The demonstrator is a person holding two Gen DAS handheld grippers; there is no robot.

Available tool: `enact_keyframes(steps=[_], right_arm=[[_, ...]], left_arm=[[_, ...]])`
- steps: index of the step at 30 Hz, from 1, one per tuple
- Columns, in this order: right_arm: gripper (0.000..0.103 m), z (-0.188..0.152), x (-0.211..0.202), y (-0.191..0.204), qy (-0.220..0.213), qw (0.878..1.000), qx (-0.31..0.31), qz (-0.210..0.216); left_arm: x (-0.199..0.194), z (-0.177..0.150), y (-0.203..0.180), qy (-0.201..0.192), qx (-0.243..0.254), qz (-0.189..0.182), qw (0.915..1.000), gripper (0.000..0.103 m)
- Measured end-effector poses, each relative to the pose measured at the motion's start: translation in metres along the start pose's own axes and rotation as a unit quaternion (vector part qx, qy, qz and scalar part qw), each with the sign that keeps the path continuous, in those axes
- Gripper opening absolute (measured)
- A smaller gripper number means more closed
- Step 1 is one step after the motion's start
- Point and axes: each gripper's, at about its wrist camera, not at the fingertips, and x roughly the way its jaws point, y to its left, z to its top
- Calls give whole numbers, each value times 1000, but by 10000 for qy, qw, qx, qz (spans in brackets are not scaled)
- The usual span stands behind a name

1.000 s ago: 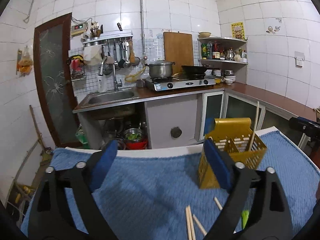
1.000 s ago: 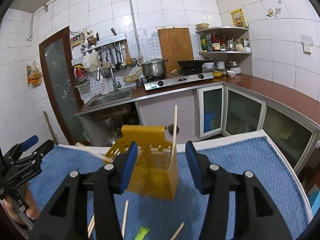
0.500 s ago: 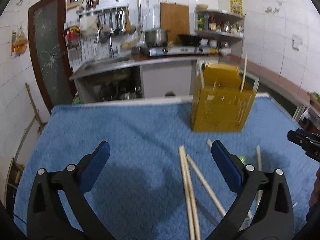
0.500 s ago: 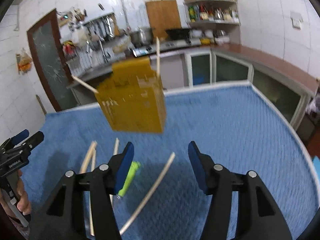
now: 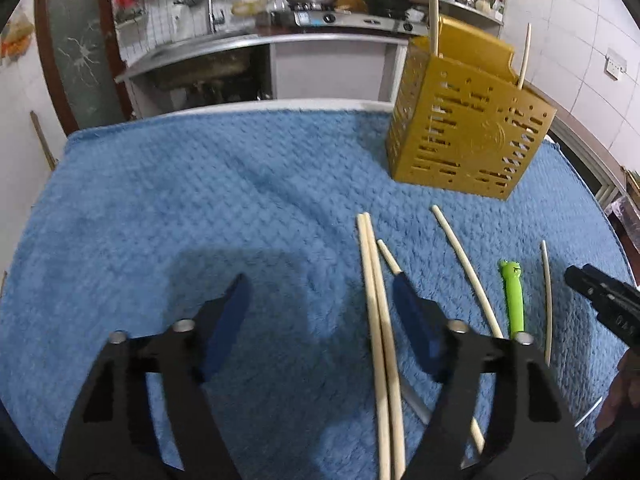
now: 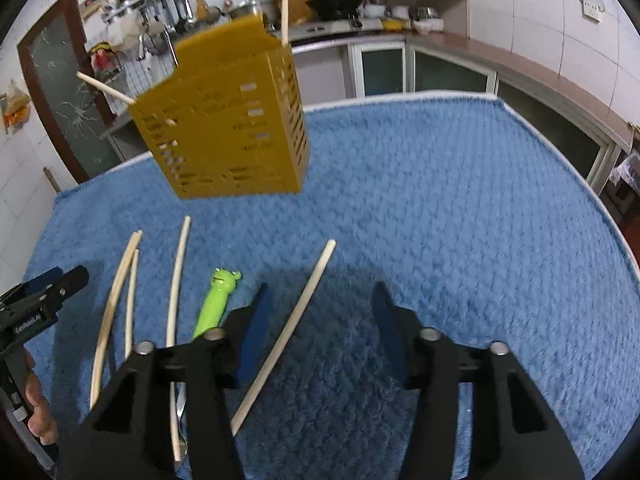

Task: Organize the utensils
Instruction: 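Move the left tool back to the chopsticks while the right tool returns to another chopstick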

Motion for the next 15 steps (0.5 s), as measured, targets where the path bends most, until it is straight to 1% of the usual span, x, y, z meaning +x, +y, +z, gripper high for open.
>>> enact_keyframes(steps=[1,2,4,6,7,8,12,14,15], right_arm=[[43,0,2,1,40,10000,1,-20],[42,1,6,2,105,9999,11,-38],[36,3,12,3,215,9997,30,-75],[31,3,14,4,331,9994,66,-100],[30,3,17,5,382,9992,96,-100],[29,3,19,6,425,9990,128,-100],[28,6,23,11,498,9986,96,-149],[20,7,27,12,559,9981,113,-211],[19,7,31,13,589,9979,137,-249]], left_arm=[[5,2,-2,39,8,-8,10000,58],[8,5,-5,66,24,-26,10000,54],[14,9,-9,110,66,-64,9999,53],[21,13,-12,174,104,-64,9998,45],[26,15,-13,239,103,-99,9996,37],[29,17,-13,288,91,-125,9995,33],[41,19,-14,395,72,-204,9990,27],[44,21,-15,395,82,-222,9989,25],[45,22,-15,397,93,-238,9989,23]])
